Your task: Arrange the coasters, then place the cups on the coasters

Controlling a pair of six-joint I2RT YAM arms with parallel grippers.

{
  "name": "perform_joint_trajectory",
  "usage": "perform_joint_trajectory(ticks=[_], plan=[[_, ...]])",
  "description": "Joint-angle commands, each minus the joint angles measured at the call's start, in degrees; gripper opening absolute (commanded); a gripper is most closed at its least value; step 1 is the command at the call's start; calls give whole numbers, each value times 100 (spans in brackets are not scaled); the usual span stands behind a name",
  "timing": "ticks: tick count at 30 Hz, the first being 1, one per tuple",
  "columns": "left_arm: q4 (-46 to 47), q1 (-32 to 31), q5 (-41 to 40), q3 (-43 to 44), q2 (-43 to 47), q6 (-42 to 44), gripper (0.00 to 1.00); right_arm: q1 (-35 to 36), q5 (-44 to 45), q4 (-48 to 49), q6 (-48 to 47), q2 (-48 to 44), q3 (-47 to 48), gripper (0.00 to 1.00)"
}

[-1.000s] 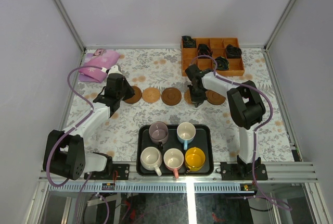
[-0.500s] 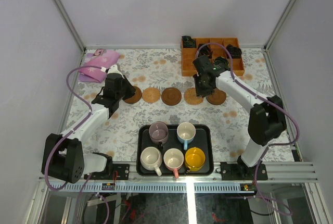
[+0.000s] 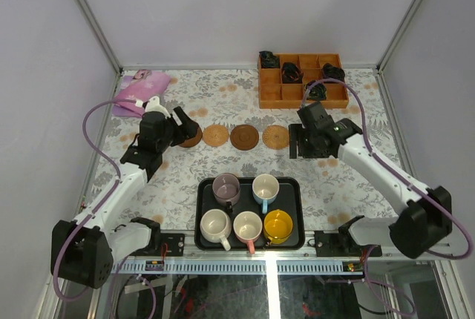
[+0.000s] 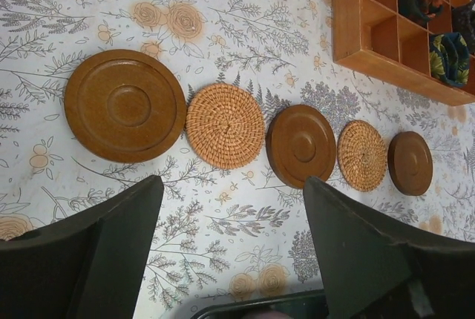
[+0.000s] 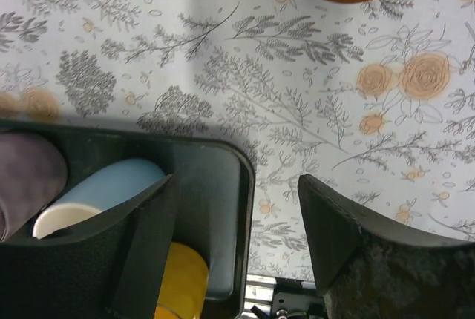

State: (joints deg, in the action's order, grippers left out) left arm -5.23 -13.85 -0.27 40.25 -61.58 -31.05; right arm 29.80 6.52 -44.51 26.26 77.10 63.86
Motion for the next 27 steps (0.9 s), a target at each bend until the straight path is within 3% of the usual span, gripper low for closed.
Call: perform_joint_trajectory(ticks=[1, 6, 9, 13, 27], plan=[[-94, -47, 82, -138, 155, 37, 79, 236, -11, -85, 449, -658, -283, 75], [-41, -57, 44, -274, 325, -84, 84, 610, 122, -388, 679, -982, -509, 86], [-75, -65, 90, -273, 336, -70, 89, 796, 126, -476, 820, -1140, -634, 100], [-85, -66, 153, -255, 304, -30, 95, 1099, 127, -444, 1040, -1232, -698, 99], [-94, -93, 253, -486, 547, 12, 96, 2824, 401, -133, 1556, -775, -425, 99]])
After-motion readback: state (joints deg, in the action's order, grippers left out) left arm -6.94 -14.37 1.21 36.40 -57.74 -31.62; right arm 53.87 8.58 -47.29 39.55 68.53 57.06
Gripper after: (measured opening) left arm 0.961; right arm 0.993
